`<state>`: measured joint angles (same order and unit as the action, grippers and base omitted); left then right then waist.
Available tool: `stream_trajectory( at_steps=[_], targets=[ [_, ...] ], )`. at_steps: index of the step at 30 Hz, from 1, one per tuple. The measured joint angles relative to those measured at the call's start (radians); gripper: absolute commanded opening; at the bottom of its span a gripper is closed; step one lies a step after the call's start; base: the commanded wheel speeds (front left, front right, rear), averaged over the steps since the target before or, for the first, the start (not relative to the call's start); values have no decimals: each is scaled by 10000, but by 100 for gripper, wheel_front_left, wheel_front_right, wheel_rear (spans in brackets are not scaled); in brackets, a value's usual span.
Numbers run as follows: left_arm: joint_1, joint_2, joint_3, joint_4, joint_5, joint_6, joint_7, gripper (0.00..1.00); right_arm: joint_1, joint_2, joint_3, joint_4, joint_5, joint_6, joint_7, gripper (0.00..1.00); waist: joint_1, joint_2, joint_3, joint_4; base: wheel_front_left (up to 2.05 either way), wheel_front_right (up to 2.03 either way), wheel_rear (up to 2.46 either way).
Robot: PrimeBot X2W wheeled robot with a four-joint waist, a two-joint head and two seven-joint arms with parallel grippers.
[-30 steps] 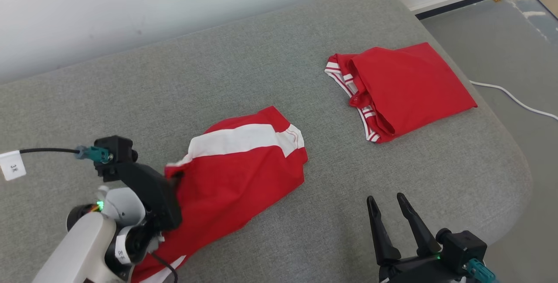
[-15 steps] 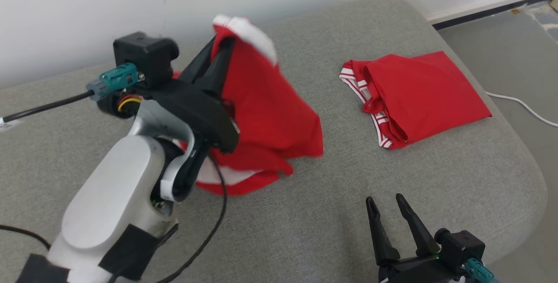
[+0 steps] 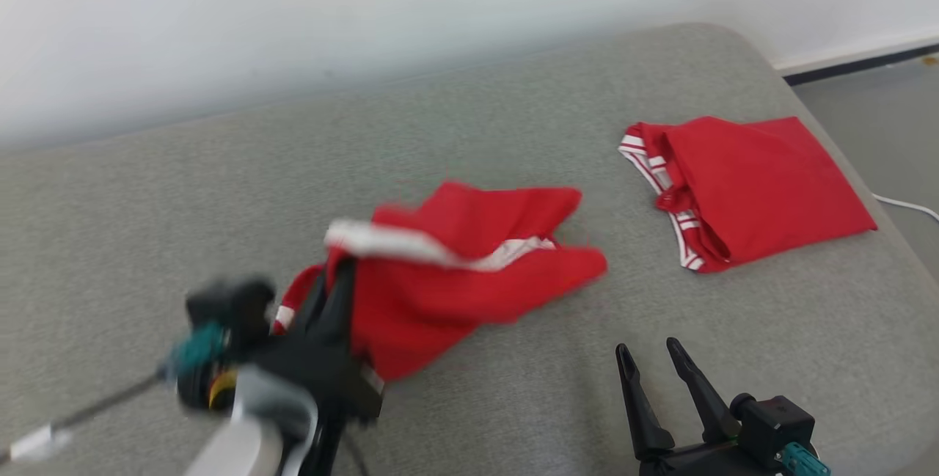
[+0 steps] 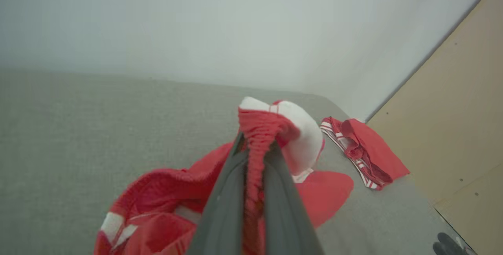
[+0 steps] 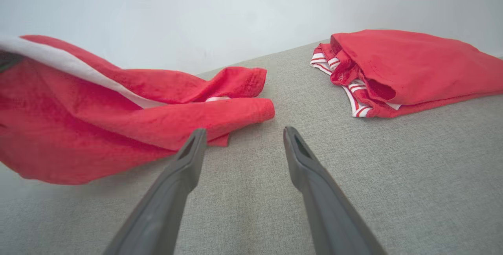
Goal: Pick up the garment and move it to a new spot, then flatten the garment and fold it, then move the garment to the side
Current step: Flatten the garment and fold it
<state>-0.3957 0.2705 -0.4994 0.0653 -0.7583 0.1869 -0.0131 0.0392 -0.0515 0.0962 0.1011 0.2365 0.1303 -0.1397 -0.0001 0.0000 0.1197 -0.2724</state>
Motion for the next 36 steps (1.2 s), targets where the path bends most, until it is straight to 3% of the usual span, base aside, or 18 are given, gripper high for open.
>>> stream_trajectory(
  at_steps=[7, 12, 14, 15, 21, 28, 32, 33, 36],
  targets=[
    [2178, 244, 307, 180, -481, 278, -646, 0, 115, 0, -29, -192, -109, 0, 197, 100, 0, 0, -110, 573, 0, 0, 0],
    [2781, -121, 596, 838, -911, 387, -1189, 0, 185, 0, -10, -290, -148, 0, 341, 100, 0, 0, -238, 892, 0, 0, 0],
    [2836, -253, 627, 1193, -930, 378, -1383, 82, 210, 2, 17, -322, -163, 0, 385, 100, 0, 0, -294, 971, 0, 0, 0],
    [2836, -303, 642, 1383, -922, 395, -1509, 100, 218, 2, 21, -341, -171, 0, 414, 100, 0, 0, -323, 999, 0, 0, 0],
    [2912, -437, 903, 2067, -805, 357, -2153, 100, 258, 2, -46, -447, -207, 0, 500, 100, 0, 0, -438, 1069, 0, 0, 0],
    [3476, -284, 1494, 1779, -201, 163, -2445, 100, 346, 2, -180, -512, -217, 0, 514, 100, 0, 0, -502, 1110, 0, 0, 0],
    [3981, -502, 2782, 533, 1223, 107, -2495, 100, 435, 2, -428, -539, -221, 0, 500, 100, 0, 0, -554, 1260, 0, 0, 0],
    [4356, -802, 3204, 42, 1992, -167, -2495, 100, 460, 0, -543, -527, -221, 0, 472, 100, 0, 0, -588, 1358, 0, 0, 0],
    [4848, -1220, 3731, -420, 2986, -627, -2495, 100, 474, 2, -640, -470, -217, 0, 420, 100, 0, 0, -684, 1481, 0, 0, 0]
  ],
)
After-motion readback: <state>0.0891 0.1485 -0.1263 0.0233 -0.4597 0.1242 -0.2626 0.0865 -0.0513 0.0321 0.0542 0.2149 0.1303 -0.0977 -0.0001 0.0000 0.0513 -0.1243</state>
